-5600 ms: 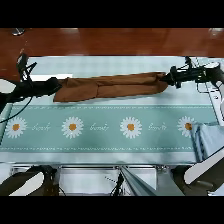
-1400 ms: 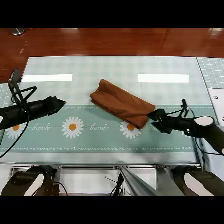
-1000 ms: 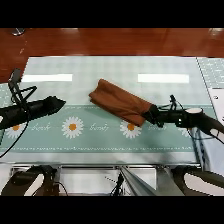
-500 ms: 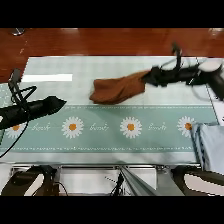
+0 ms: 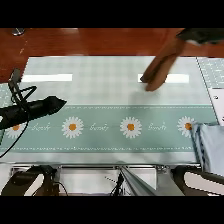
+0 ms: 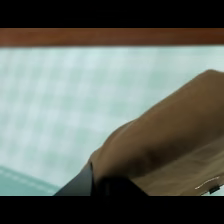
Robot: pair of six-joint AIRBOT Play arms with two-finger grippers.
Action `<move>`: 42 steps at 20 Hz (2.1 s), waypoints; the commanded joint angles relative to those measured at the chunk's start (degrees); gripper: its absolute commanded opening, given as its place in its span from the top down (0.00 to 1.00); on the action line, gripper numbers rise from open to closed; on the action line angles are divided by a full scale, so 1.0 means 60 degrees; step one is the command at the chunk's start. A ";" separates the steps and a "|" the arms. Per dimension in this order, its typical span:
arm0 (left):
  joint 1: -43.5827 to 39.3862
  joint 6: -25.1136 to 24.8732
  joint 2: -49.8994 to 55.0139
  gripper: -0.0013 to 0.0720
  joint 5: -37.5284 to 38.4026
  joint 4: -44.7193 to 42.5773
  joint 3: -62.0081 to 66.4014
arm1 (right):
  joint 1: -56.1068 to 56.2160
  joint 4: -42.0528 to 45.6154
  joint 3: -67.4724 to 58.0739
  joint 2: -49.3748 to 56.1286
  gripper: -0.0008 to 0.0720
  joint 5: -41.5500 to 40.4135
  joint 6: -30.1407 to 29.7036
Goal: Fold the shirts.
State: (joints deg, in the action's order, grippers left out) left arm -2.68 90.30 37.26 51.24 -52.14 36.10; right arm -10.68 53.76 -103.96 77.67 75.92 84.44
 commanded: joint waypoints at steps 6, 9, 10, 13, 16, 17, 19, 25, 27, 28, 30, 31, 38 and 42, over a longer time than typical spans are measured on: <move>-0.0623 -0.0186 -0.0011 0.96 -0.0131 0.0095 0.0000 | -0.4441 0.0295 -0.0517 -0.0903 0.96 0.1971 0.1395; -0.0889 -0.0186 -0.0011 0.96 -0.0514 0.0091 0.0000 | -0.5610 0.0543 -0.0517 -0.1180 0.96 0.3045 0.1585; -0.0969 -0.0182 -0.0011 0.96 -0.0648 0.0091 0.0000 | -0.5941 0.0900 -0.0506 -0.1231 0.96 0.3665 0.1632; -0.1122 -0.0186 -0.0011 0.96 -0.1038 0.0087 0.0000 | -0.6841 0.2499 -0.0506 -0.1566 0.96 0.4863 0.1716; -0.1166 -0.0324 -0.0007 0.96 -0.1417 0.0080 -0.0004 | -0.7817 0.3716 -0.0026 -0.2335 0.96 0.5067 0.1563; -0.1166 -0.0412 -0.0007 0.96 -0.1508 0.0080 -0.0004 | -0.8196 0.3738 0.0401 -0.2659 0.96 0.5067 0.1559; -0.1166 -0.0437 -0.0007 0.96 -0.1628 0.0080 -0.0004 | -0.8746 0.3719 0.1501 -0.3333 0.96 0.5067 0.1548; -0.1166 -0.0433 -0.0007 0.96 -0.2022 0.0087 0.0000 | -0.9162 0.7654 0.4998 -0.5727 0.96 0.4954 0.2029; -0.1166 -0.0430 -0.0007 0.96 -0.2244 0.0091 0.0000 | -0.9162 0.8655 0.6069 -0.6553 0.96 0.4721 0.2444; -0.1166 -0.0430 -0.0007 0.96 -0.2320 0.0091 0.0000 | -0.9162 0.9111 0.6579 -0.6892 0.95 0.4590 0.2663; -0.1166 -0.0430 -0.0007 0.96 -0.2419 0.0091 0.0000 | -0.9162 0.9934 0.7377 -0.7369 0.79 0.4484 0.3308; -0.1166 -0.0433 -0.0007 0.96 -0.2466 0.0091 0.0000 | -0.9162 1.0145 0.7595 -0.7464 0.71 0.4452 0.3472; -0.1111 -0.0437 0.0550 0.96 -0.2601 0.0091 0.0277 | -0.9151 0.7748 0.6925 -0.6615 0.16 0.2514 0.2488; -0.0200 -0.0790 0.1683 0.96 -0.1555 0.0087 0.2681 | -0.8797 0.2018 0.4401 -0.4987 0.96 -0.0015 0.1217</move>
State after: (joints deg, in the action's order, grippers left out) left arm -6.81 86.65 43.46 37.78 -51.62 44.23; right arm -64.93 90.35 -69.43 42.24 87.07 97.80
